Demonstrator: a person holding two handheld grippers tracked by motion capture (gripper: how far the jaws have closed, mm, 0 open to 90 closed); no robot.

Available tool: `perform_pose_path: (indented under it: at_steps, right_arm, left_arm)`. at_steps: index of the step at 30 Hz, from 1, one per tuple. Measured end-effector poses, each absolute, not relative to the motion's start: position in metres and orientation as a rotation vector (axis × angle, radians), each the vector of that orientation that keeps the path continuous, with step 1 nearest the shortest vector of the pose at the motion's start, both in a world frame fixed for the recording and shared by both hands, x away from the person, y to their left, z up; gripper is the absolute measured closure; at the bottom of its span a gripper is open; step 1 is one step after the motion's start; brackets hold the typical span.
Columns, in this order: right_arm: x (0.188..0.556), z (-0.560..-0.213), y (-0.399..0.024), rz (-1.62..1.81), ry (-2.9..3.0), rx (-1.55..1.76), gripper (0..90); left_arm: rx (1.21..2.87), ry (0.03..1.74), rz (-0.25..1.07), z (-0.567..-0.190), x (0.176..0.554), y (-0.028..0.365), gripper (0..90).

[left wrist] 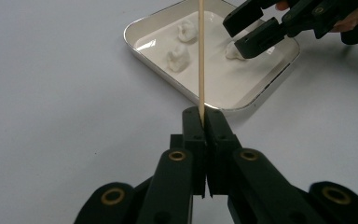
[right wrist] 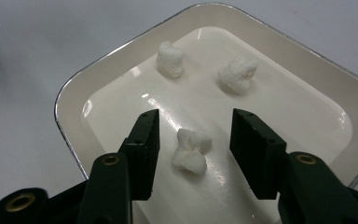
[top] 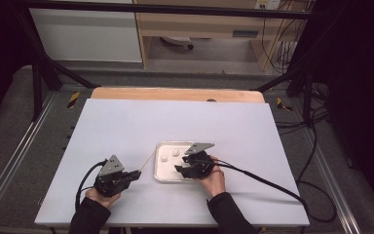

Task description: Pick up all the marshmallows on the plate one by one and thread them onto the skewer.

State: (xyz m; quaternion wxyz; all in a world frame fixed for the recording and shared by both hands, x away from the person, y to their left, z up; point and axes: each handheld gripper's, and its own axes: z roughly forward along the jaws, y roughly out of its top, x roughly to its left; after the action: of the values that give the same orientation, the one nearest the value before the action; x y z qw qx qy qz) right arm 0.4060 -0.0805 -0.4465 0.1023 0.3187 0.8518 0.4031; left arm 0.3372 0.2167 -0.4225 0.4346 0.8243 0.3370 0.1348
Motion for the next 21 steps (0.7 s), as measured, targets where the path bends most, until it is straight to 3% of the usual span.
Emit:
perform_pose_path:
  at_steps: [14,21]
  right_arm:
    - [0.4056,-0.4524,-0.0793,1.169,2.523,0.915,71.9]
    - [0.4060,-0.4517,-0.0802,1.173,2.527,0.942,74.5]
  left_arm:
    - [2.048,0.837,0.335,-0.4227,0.3365,0.2158,88.4]
    - [2.049,0.829,0.336,-0.4231,0.3358,0.2143,88.4]
